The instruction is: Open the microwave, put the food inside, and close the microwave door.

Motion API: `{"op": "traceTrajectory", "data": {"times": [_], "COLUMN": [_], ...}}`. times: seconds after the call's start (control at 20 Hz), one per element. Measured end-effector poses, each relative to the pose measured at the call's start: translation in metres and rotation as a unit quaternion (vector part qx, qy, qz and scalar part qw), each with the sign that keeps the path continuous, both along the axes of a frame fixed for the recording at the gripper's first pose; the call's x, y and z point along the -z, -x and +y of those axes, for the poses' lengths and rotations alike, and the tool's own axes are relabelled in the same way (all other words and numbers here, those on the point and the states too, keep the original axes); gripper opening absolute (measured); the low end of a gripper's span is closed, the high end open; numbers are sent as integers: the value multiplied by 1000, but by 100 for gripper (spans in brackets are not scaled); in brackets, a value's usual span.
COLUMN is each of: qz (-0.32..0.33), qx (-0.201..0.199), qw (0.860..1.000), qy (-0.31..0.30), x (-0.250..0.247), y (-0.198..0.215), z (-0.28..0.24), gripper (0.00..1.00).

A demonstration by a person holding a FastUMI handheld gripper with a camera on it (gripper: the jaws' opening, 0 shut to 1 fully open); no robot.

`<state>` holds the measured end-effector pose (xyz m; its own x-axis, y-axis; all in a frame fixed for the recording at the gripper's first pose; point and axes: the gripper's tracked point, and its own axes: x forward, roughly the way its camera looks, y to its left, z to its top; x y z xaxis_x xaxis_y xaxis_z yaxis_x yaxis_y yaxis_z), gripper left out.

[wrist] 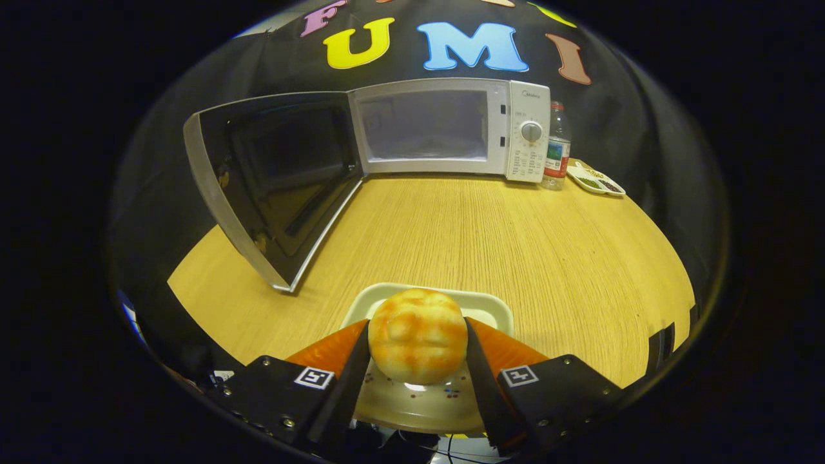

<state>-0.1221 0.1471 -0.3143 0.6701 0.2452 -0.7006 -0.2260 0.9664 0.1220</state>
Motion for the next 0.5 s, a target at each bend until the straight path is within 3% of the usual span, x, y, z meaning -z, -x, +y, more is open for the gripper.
{"op": "traceTrajectory", "data": {"times": [0.5], "qz": [-75], "qx": [-3], "qw": [996], "qy": [-47], "x": [-48], "y": [-105], "z": [9], "gripper": [79]}}
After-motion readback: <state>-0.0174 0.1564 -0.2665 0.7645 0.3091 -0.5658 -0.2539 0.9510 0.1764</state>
